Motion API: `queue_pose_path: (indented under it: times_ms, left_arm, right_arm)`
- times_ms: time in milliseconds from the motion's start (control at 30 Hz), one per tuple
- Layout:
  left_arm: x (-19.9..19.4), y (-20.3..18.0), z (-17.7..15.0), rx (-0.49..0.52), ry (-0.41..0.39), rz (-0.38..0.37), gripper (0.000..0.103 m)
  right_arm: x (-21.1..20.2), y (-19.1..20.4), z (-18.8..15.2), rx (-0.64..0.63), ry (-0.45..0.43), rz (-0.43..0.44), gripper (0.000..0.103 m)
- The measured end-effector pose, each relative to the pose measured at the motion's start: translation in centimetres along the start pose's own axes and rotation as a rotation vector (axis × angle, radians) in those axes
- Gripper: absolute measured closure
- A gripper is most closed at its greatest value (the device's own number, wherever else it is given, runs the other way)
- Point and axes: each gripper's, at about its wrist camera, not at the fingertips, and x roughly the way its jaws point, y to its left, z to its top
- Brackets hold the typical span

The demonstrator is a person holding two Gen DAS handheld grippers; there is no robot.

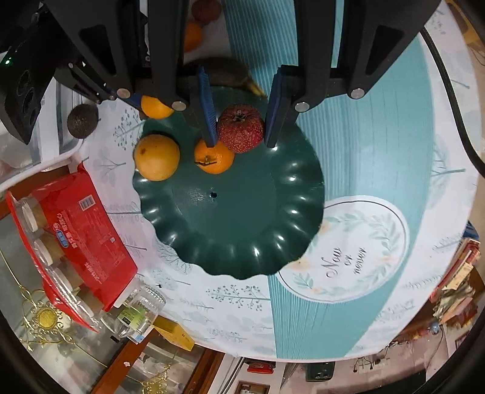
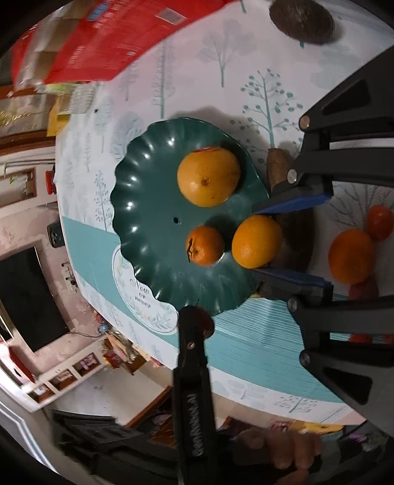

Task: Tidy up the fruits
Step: 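Carry the lychee and small orange onto the green plate and open both tools, then lift both open tools away from the green plate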

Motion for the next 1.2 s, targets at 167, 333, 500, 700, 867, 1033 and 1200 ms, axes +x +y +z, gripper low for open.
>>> queue_pose_path:
  times_ms: [167, 333, 500, 700, 867, 1033, 1200]
  left_arm:
    - [1.7, 0.3, 0.0, -0.013, 0.010, -0.004, 0.072]
    - [2.2, 0.4, 0.0, -0.017, 0.023, 0.008, 0.057]
    - [0.9, 0.7, -0.1, -0.036, 0.002, 0.016, 0.046]
    - [-2.2, 1.5, -0.9, -0.071, -0.051, 0.028, 0.039]
    - [-5.1, 1.9, -2.0, -0.081, -0.077, 0.047, 0.038]
    - [-8.2, 2.1, -3.9, -0.082, -0.110, 0.072, 0.035]
    - [-11.1, 2.6, -6.4, -0.098, -0.145, 0.081, 0.035]
  right_arm:
    - [1.1, -0.8, 0.0, 0.034, 0.005, 0.004, 0.068]
    - [1.2, -0.6, 0.1, 0.022, 0.002, 0.018, 0.067]
    - [0.4, -0.2, -0.1, 0.023, -0.004, 0.006, 0.058]
    - [-1.6, 0.2, -0.6, 0.038, -0.033, 0.000, 0.056]
    - [-3.6, 0.6, -1.0, 0.045, -0.068, -0.007, 0.055]
    - [-5.7, 1.1, -1.8, 0.034, -0.103, -0.019, 0.055]
    - [-7.9, 1.6, -2.7, 0.020, -0.134, -0.029, 0.055]
